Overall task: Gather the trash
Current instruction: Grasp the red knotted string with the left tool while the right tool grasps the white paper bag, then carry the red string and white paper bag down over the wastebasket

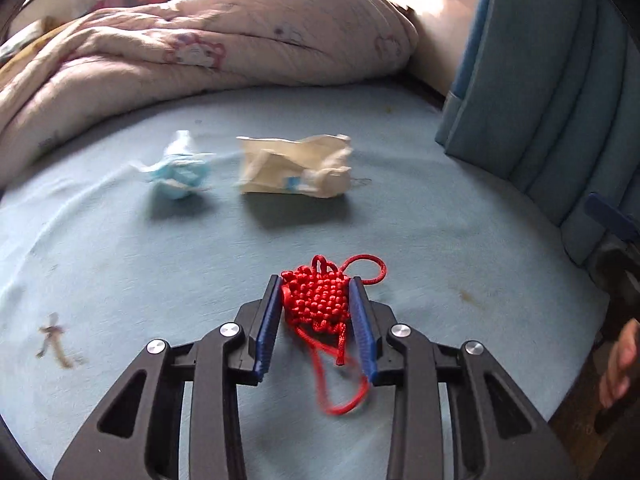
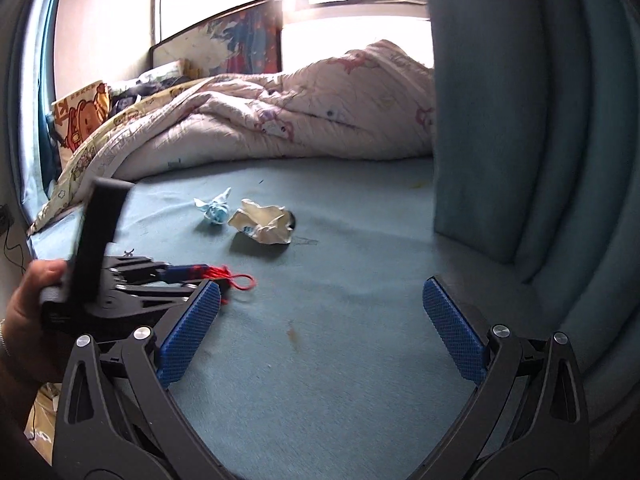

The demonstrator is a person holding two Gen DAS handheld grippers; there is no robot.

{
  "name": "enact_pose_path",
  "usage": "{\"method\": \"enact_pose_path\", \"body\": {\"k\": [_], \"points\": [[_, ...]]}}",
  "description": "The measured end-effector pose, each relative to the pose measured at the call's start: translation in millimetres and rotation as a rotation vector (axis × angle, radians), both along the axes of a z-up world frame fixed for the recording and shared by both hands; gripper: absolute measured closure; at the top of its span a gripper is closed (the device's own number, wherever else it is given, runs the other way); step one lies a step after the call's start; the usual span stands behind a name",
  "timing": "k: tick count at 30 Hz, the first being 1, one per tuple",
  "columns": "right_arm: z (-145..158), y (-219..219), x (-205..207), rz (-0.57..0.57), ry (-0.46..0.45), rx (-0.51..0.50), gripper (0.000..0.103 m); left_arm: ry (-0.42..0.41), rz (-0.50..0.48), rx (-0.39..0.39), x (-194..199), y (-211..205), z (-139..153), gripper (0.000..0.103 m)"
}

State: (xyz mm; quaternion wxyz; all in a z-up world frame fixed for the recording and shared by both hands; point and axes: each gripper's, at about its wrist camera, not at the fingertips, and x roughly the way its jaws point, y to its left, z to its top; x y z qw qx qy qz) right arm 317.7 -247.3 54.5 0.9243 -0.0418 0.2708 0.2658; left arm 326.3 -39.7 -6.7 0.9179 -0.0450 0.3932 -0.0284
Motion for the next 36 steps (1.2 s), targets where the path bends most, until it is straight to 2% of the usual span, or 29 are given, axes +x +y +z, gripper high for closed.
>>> {"method": "enact_pose_path", "body": {"k": [6,12,15,18,19,20,22,30,36], "points": [[-6,45,31,0.041,0.042,-0.034,0.005,-0.035,0.085,0.006,-24,67,16,0.070],[-28,116,78,0.094,0.137,-0.095,0.005,-0.078,0.164,0.030,-37,122,28,0.070],[-37,142,97,0.067,0.182,-0.081,0.005,-0.093,0.183,0.049,-36,134,27,0.070],[-42,161,112,0.021,0.213,-0.092,0.006,-0.101,0.178,0.017,-36,144,26,0.070],[-43,164,116,-0.002,0.217,-0.102,0.012,-0.103,0.175,0.013,-37,144,25,0.070],[-44,166,121,-0.020,0.226,-0.107,0.029,-0.103,0.167,0.009,-36,144,23,0.070],[-46,166,124,-0.009,0.244,-0.098,0.036,-0.104,0.158,0.005,-36,145,21,0.070],[-42,142,99,-0.012,0.233,-0.084,0.037,-0.113,0.130,-0.009,-53,135,24,0.070],[-19,117,52,0.004,0.189,-0.060,0.037,-0.133,0.097,0.000,-83,114,39,0.070]]}}
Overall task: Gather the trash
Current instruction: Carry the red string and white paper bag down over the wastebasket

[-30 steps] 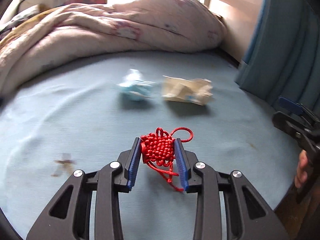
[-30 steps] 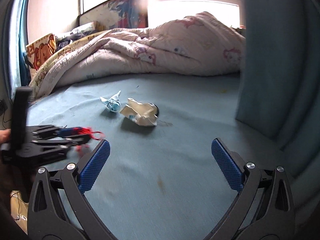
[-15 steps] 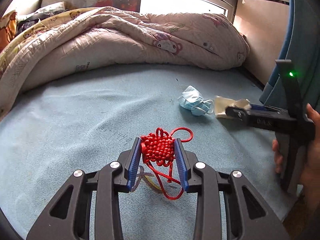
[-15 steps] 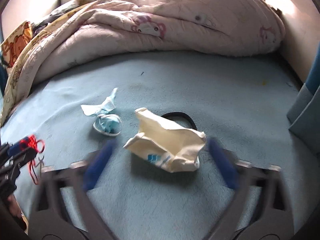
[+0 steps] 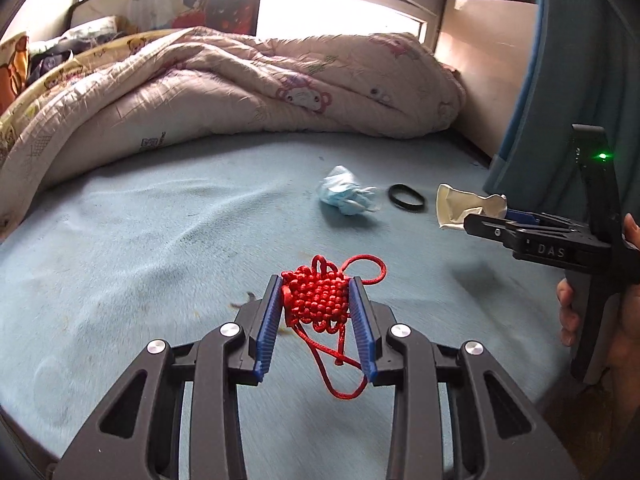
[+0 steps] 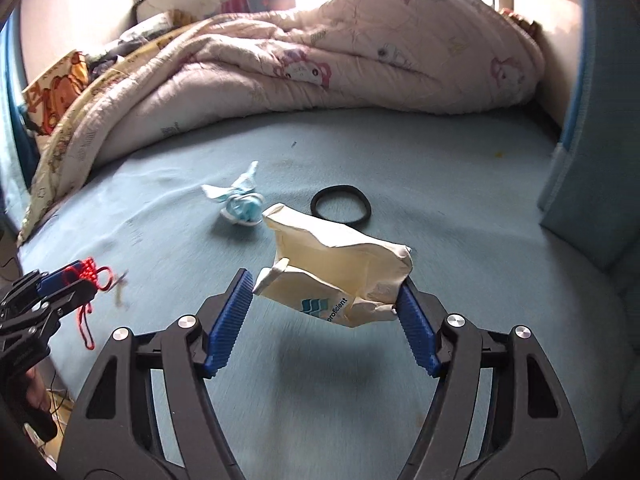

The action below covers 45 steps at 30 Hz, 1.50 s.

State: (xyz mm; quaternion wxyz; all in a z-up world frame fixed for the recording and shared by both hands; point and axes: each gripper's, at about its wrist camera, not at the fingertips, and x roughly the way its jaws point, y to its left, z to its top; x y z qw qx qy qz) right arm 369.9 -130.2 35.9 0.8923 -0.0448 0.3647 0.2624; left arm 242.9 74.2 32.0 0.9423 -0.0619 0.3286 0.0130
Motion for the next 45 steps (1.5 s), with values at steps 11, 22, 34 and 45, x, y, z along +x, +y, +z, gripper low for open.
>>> {"method": "enact_pose_path", "body": {"k": [11,22,34,45], "points": [[45,-43,-120,0.067,-0.119,0.006,0.037,-0.011,-0.041,0.022,-80,-30,21,0.070],[38,-79,-236,0.137,-0.174,0.016,0.037,-0.003,-0.111,0.050,-175,-63,6,0.070],[-71,-95,-295,0.207,-0.058,-0.022,0.037,0.096,-0.229,-0.002,-228,-89,-104,0.070],[-197,-80,-287,0.267,0.051,-0.079,0.037,0.255,-0.278,-0.015,-200,-96,-235,0.070]]}}
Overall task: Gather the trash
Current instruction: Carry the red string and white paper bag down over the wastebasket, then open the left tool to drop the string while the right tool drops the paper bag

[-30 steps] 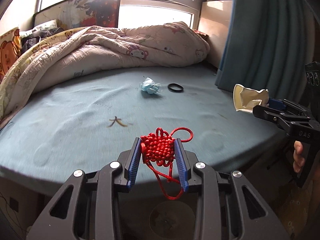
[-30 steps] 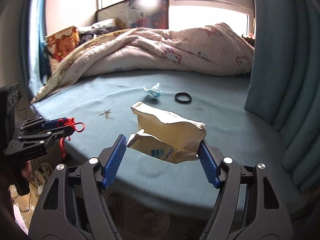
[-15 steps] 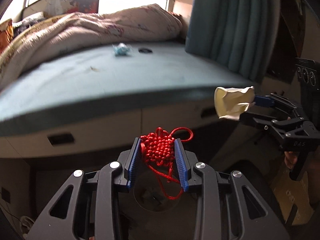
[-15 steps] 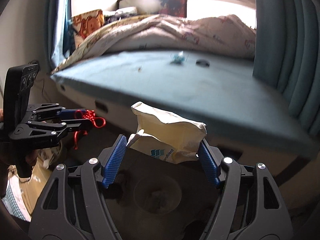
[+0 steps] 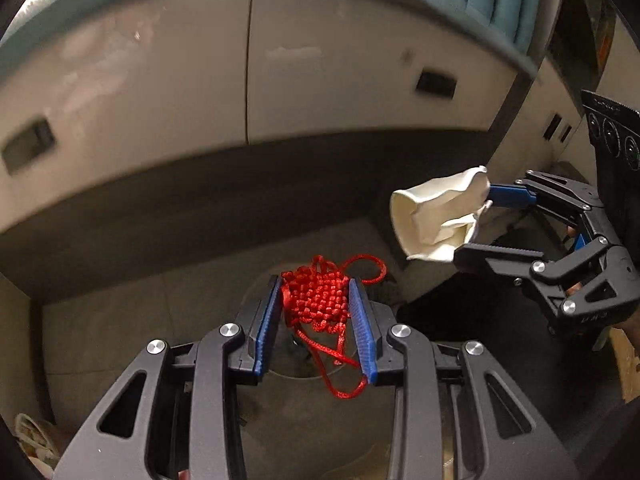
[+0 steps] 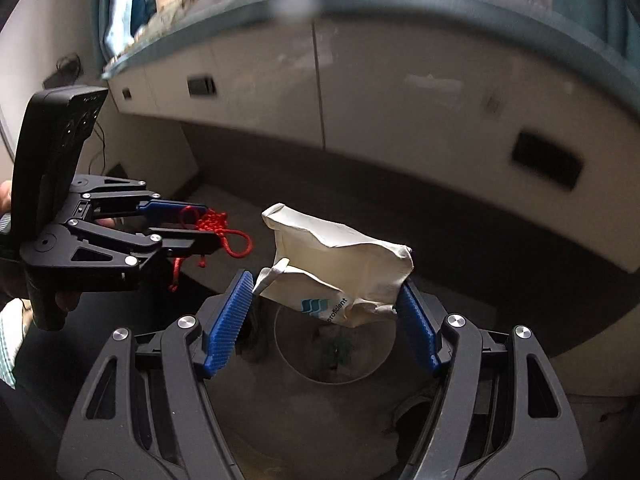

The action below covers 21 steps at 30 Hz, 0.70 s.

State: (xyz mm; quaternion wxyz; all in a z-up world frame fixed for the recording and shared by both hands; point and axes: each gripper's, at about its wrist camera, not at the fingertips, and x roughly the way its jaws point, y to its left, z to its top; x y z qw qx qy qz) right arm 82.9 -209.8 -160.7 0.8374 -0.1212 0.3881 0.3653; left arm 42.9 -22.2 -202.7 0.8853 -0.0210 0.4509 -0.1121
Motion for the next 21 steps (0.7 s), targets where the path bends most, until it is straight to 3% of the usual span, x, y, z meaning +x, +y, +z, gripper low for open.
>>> {"method": "enact_pose_path", "body": {"k": [4,10,21], "points": [[-40,3,16,0.002,0.052,-0.035,0.037,0.051,0.002,-0.006,15,6,-36,0.070],[-74,5,34,0.013,0.116,-0.070,0.037,0.120,-0.017,0.006,40,9,-74,0.070],[-105,14,66,0.000,0.170,-0.122,0.037,0.198,-0.052,-0.001,83,3,-122,0.067]]}}
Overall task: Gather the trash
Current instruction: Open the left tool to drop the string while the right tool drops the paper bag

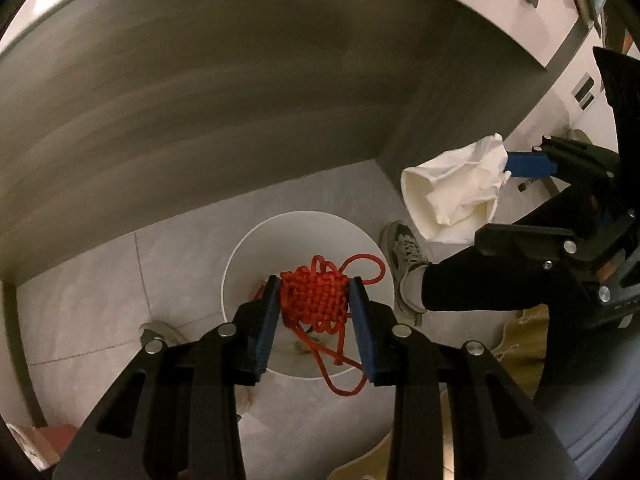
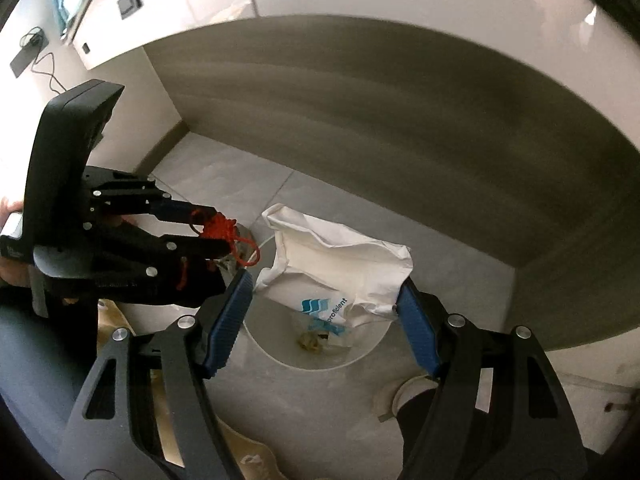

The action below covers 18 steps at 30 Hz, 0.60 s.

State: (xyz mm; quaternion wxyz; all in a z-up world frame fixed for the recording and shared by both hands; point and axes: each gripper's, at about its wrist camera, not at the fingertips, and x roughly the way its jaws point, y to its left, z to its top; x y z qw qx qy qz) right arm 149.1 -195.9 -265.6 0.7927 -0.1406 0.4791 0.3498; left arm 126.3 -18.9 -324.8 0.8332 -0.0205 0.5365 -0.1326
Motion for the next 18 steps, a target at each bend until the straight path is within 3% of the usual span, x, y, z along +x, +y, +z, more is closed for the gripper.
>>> {"method": "enact_pose_path", "body": {"k": [1,3,9,18], "points": [[-2,1,2,0.001,0.002,-0.004,0.037,0.005,0.001,0.000,3,0,-2,0.061],[-5,2,3,0.003,0.007,-0.008,0.037,0.016,0.026,0.011,3,0,-2,0.007],[-12,12,11,-0.001,0.024,-0.025,0.037,0.024,0.130,0.016,11,28,-6,0.006],[-28,32,8,0.067,0.055,-0.085,0.036,-0.010,0.204,-0.002,9,43,3,0.006]]}}
